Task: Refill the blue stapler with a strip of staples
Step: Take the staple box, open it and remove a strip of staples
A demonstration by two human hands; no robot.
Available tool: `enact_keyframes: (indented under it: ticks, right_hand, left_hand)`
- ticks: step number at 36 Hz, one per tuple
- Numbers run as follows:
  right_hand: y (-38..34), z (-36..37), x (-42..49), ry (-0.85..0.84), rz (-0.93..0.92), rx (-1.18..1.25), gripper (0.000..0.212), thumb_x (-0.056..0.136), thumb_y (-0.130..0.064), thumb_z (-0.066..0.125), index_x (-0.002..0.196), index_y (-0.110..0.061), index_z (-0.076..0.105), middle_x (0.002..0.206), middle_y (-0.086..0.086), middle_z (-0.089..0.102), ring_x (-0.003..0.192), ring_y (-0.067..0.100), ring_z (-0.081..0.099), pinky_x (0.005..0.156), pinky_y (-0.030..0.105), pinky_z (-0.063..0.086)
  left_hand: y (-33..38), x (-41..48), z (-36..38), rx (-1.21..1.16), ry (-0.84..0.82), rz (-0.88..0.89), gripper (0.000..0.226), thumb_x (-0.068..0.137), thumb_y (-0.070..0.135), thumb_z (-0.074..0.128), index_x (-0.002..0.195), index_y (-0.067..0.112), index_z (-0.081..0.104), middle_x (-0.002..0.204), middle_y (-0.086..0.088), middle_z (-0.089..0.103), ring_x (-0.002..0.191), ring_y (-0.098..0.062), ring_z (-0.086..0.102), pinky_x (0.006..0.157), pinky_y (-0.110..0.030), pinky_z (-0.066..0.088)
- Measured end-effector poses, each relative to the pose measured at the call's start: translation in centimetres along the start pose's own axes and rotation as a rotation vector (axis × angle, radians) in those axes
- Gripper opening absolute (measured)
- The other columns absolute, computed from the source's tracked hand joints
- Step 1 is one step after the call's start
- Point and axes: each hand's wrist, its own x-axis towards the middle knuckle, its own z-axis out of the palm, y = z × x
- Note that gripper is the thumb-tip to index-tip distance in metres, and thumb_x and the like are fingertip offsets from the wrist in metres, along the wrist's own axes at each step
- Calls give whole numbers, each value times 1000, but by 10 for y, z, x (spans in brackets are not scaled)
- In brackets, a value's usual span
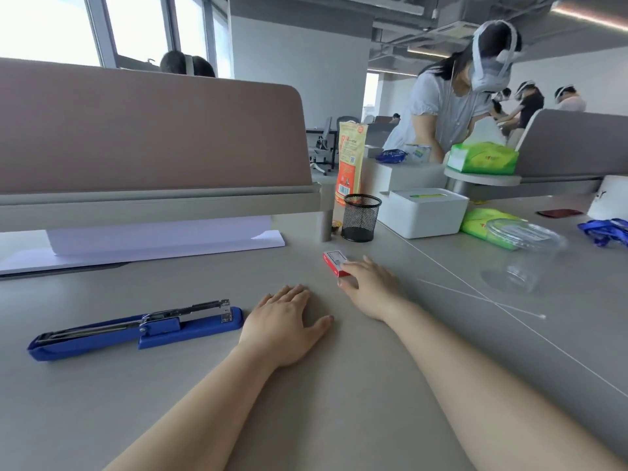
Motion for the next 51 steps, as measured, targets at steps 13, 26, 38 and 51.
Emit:
enact_keyframes:
  ticks: [13,26,38,51]
  right_hand:
    - [-8,-21,-124,183,-66,95,27,83,-33,57,107,-23,65,117,-2,65,124,20,47,96,35,39]
    - [-7,-19,-121,262,61,68,50,71,-57,62,105,-22,53,109,0,59,107,25,49,85,36,42]
    - [-2,-16,-119,187,23,238,47,76,-41,65,116,-22,49,114,0,63,110,24,52,92,38,43]
    - [-1,-16,-116,155,0,280,50,79,-36,65,123,-20,46,121,0,63,114,24,50,95,37,42]
  left_hand:
    - [22,-32,-9,-84,71,-17,60,87,49,47,138,21,33,141,-5,47,125,-27,45,106,-36,31]
    - [24,-31,-4,-122,126,53,58,87,48,48,138,25,33,141,-3,47,124,-27,46,104,-36,34]
    - [22,-28,1,-219,61,123,63,85,48,50,140,27,28,143,1,44,129,-20,42,106,-35,35]
    - [19,-25,0,-170,100,143,53,87,46,50,135,28,36,135,1,52,123,-21,46,104,-34,32]
